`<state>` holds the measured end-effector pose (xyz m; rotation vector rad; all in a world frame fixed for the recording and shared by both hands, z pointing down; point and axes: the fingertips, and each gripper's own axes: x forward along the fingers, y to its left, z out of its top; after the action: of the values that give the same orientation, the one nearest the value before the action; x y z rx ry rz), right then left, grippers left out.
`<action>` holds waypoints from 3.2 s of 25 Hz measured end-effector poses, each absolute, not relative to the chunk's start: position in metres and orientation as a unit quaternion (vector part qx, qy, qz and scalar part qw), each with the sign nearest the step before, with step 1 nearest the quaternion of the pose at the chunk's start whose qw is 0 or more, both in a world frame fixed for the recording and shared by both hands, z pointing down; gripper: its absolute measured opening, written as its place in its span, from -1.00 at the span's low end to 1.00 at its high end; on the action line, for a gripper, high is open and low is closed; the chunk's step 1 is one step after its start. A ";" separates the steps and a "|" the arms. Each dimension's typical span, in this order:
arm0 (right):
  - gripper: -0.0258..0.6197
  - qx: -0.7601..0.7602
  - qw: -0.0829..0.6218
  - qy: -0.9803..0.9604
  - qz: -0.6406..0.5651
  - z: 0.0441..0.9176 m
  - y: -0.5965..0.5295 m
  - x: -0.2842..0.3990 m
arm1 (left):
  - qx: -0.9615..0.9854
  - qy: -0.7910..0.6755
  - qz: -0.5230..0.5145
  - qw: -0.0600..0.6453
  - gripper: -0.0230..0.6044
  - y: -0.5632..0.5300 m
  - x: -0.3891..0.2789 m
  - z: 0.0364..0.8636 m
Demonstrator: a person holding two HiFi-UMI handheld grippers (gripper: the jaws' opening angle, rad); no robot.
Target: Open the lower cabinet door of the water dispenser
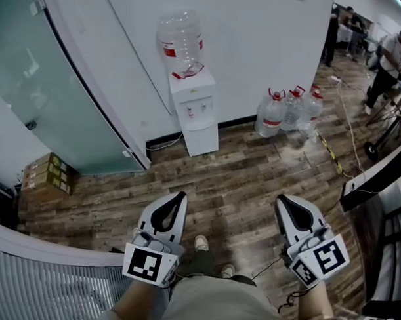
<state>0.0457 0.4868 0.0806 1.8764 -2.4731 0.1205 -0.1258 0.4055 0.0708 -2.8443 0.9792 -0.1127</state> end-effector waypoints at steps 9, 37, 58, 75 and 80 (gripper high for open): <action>-0.90 0.597 0.025 -0.800 0.052 0.105 0.436 0.059 | -0.944 0.324 -0.042 0.057 -0.91 0.362 -0.110 0.094; -0.90 0.616 0.060 -0.782 0.076 0.102 0.075 0.080 | -0.947 0.316 -0.045 0.027 -0.91 -0.004 -0.087 0.101; -0.90 0.596 0.044 -0.797 0.091 0.118 -0.034 0.127 | -0.931 0.357 -0.068 0.016 -0.91 -0.099 -0.060 0.128; -0.40 0.524 0.026 -0.841 0.132 0.230 -0.152 0.208 | -0.881 0.469 -0.057 0.019 -0.91 -0.169 -0.014 0.202; -0.16 0.518 0.036 -0.845 0.124 0.296 -0.188 0.206 | -0.881 0.469 -0.065 0.026 -0.91 -0.189 -0.012 0.252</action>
<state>0.2065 -0.1880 0.2964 1.5916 -2.5970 0.3806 -0.0124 -0.1886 0.2518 -2.7225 1.4484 -0.1997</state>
